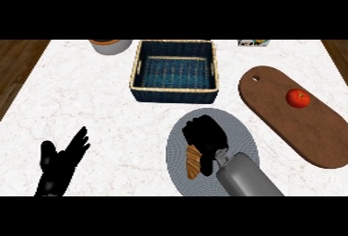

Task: Pick the croissant from the placemat and place it in the basket

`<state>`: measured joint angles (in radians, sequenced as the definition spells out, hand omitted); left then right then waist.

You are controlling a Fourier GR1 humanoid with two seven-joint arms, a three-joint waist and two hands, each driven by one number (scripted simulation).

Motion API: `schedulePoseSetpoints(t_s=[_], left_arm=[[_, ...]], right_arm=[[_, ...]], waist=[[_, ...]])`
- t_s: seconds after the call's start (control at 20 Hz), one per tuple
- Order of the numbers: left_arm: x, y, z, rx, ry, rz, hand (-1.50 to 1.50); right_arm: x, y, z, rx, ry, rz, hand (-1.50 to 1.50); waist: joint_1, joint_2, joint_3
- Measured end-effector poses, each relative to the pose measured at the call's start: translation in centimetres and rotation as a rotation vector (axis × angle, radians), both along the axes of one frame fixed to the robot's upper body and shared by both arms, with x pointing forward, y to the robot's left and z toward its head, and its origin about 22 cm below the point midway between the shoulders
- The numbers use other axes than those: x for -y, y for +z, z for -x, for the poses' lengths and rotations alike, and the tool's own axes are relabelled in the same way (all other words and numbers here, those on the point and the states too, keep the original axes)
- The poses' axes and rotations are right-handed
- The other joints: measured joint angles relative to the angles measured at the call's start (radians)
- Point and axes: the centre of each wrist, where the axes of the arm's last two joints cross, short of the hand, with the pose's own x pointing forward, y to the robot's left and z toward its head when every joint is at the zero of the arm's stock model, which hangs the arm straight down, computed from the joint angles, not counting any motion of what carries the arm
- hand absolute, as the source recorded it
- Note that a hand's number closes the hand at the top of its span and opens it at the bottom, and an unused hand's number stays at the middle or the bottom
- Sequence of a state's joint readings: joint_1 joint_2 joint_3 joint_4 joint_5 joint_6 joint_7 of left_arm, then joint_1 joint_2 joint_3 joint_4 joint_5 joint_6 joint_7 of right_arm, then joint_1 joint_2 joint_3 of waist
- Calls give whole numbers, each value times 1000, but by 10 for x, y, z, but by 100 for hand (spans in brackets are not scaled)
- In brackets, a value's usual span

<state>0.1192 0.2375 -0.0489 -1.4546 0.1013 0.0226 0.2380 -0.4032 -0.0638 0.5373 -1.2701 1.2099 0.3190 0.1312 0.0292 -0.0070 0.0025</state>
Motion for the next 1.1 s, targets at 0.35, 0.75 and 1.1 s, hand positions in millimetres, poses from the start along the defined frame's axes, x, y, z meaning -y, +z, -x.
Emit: schedulePoseSetpoints(t_s=[0.35, 0.75, 1.1], left_arm=[[11, 3, -9, 2, -50, 6, 0], [21, 2, -17, -10, -88, 11, 0], [19, 3, -19, -24, -90, -6, 0]], right_arm=[[-27, 43, -1, 135, -303, -188, 150], [-49, 125, 3, 350, -529, -709, 150], [-85, 199, -2, 504, -614, -863, 150]], waist=[[54, 8, 4], [96, 6, 2], [96, -1, -4]])
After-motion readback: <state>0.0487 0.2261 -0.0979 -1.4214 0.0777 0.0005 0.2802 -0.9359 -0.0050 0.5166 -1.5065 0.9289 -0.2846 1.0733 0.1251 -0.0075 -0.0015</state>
